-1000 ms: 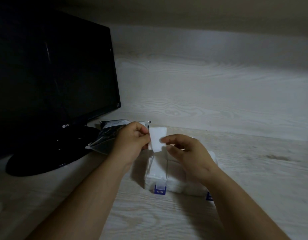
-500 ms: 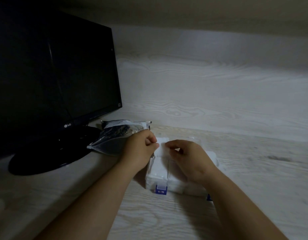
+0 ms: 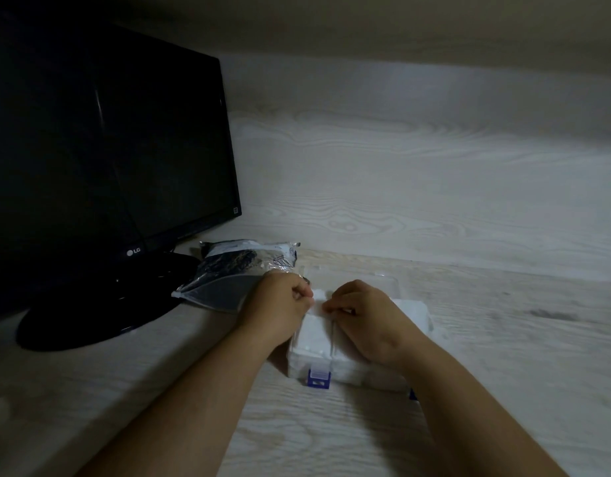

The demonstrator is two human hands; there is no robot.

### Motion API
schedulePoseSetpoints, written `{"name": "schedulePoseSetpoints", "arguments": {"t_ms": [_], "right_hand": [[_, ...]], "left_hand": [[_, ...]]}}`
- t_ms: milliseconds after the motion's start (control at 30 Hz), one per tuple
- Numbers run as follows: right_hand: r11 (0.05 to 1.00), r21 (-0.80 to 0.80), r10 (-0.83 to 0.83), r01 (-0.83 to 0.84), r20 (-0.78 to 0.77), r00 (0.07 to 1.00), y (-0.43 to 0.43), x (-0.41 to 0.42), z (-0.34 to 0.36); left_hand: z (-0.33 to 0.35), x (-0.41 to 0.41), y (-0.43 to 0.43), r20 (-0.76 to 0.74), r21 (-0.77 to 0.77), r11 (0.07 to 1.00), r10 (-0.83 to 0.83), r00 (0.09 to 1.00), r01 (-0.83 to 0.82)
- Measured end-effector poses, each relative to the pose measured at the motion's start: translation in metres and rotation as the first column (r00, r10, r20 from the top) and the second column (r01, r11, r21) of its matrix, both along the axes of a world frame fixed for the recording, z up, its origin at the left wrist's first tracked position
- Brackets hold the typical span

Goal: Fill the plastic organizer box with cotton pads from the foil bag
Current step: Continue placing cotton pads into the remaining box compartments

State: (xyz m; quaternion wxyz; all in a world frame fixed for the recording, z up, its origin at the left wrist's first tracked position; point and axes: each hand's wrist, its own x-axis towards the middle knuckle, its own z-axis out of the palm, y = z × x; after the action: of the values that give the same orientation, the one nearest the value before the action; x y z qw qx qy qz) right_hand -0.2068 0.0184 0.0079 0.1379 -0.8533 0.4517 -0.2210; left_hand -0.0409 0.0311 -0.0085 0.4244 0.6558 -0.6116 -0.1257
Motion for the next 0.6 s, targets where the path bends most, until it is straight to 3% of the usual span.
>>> {"name": "schedulePoseSetpoints", "arguments": {"t_ms": [267, 600], "right_hand": [[0.997, 0.073, -0.033, 0.031, 0.026, 0.999, 0.0048, -0.0048, 0.0081], [0.997, 0.074, -0.003, -0.004, 0.093, 0.996, 0.0076, -0.0049, 0.0083]], "left_hand": [[0.0068, 0.0052, 0.0039, -0.109, 0.13, 0.99, -0.039, 0.993, 0.053], [0.0078, 0.0059, 0.0023, -0.18, 0.088, 0.995, -0.039, 0.983, 0.055]]}}
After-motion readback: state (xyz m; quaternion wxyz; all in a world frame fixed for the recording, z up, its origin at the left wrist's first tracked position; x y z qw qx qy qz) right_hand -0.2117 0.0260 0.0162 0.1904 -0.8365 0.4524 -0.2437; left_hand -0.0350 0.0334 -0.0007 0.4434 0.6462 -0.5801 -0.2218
